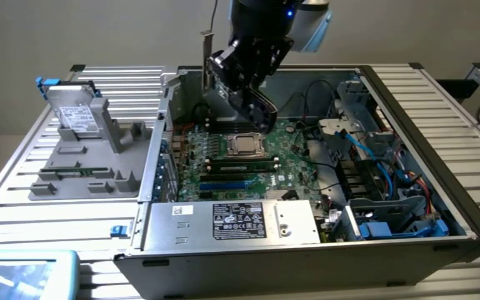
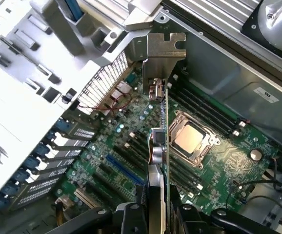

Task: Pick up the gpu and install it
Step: 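Insert the gpu into the slot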

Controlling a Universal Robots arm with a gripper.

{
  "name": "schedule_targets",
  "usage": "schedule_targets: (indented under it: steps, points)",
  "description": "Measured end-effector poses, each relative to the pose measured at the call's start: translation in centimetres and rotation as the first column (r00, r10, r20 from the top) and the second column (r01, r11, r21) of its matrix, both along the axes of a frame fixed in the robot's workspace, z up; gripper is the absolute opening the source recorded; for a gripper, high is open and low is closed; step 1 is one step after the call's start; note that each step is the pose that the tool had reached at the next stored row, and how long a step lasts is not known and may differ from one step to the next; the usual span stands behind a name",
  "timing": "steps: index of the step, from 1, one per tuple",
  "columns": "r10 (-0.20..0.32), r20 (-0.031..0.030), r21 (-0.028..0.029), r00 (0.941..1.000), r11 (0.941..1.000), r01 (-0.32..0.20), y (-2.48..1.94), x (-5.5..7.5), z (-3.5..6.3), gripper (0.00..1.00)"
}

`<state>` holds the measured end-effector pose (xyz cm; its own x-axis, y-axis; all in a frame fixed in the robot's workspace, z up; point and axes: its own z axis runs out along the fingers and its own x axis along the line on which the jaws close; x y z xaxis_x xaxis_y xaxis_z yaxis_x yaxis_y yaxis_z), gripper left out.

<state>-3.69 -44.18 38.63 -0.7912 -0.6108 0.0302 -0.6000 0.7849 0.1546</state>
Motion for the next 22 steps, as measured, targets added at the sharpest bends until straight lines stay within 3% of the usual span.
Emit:
schedule_targets:
  steps: [5, 11, 16, 22]
  points:
    - [0.092, 0.0051, -0.0005, 0.9958, 0.9958, -0.092, 0.00, 0.01, -0.04, 0.29]
    - [0.196, 0.0108, -0.0068, 0.9805, 0.9805, -0.196, 0.00, 0.00, -0.11, 0.29]
    - [0.281, 0.0151, -0.0155, 0.9597, 0.9597, -0.280, 0.00, 0.00, -0.18, 0.29]
    - [0.378, 0.0216, -0.0253, 0.9257, 0.9258, -0.377, 0.00, 0.00, -0.30, 0.29]
